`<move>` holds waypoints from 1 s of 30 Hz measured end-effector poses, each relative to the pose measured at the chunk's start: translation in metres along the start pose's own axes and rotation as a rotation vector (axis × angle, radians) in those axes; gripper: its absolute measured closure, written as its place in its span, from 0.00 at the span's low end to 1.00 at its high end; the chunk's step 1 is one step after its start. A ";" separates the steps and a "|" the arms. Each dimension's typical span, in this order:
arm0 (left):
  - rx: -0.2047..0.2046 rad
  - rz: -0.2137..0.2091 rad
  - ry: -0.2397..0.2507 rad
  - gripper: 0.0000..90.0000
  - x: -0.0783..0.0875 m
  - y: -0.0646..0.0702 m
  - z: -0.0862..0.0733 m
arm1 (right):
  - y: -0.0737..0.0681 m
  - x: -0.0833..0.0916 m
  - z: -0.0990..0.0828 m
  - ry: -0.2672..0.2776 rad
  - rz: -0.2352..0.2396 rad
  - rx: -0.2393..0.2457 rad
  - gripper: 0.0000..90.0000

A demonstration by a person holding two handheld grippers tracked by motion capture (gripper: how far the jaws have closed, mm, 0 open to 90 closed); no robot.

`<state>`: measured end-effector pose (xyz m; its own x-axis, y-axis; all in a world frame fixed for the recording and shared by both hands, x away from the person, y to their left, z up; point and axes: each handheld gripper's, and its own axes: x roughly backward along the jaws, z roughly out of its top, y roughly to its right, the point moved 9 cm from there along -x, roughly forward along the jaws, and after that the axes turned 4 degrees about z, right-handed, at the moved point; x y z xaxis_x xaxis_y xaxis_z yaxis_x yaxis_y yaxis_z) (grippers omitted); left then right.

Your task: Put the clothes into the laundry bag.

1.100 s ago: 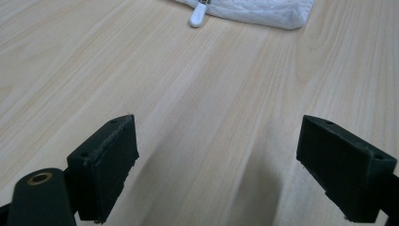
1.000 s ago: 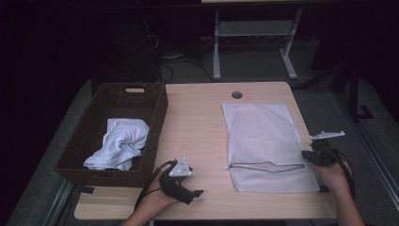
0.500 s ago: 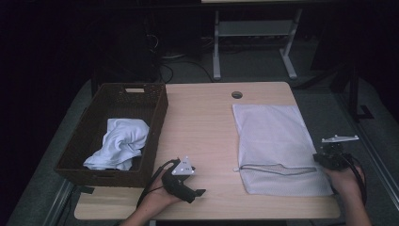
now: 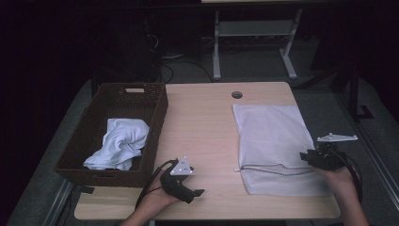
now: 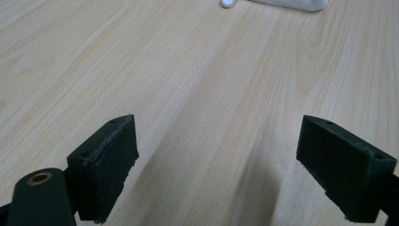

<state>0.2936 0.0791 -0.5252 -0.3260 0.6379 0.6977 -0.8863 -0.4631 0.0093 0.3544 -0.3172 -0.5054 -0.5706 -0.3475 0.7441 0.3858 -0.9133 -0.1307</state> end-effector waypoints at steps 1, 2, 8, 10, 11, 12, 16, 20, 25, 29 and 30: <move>0.000 0.000 0.000 0.14 0.000 0.000 0.000 | 0.000 0.000 0.000 0.000 0.000 0.000 0.61; 0.001 0.000 -0.001 0.14 0.000 0.000 0.000 | -0.005 -0.001 0.002 0.010 0.016 0.009 0.59; 0.012 0.013 0.001 0.14 0.004 0.001 -0.003 | -0.046 -0.003 0.013 0.050 0.101 0.111 0.44; 0.015 0.018 0.000 0.14 0.006 0.001 -0.005 | -0.057 -0.003 0.015 0.063 0.125 0.138 0.41; 0.019 0.021 0.001 0.14 0.007 0.001 -0.006 | -0.057 -0.003 0.015 0.063 0.125 0.138 0.41; 0.022 0.024 0.003 0.14 0.008 0.001 -0.007 | -0.067 -0.003 0.016 0.072 0.148 0.163 0.38; 0.035 0.032 0.002 0.14 0.013 0.002 -0.012 | -0.084 -0.004 0.017 0.081 0.187 0.196 0.35; 0.046 0.039 0.000 0.14 0.017 0.003 -0.017 | -0.114 -0.007 0.016 0.093 0.254 0.255 0.32; 0.053 0.048 0.001 0.14 0.022 0.008 -0.022 | -0.143 -0.010 0.015 0.102 0.317 0.307 0.31; 0.056 0.051 0.002 0.14 0.024 0.011 -0.023 | -0.161 -0.011 0.016 0.115 0.359 0.340 0.31; 0.057 0.052 0.001 0.14 0.025 0.011 -0.024 | -0.167 -0.011 0.016 0.116 0.373 0.347 0.30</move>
<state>0.2676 0.1046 -0.5251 -0.3718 0.6125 0.6975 -0.8479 -0.5300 0.0134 0.3081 -0.1576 -0.4814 -0.4174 -0.6754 0.6080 0.7849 -0.6051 -0.1335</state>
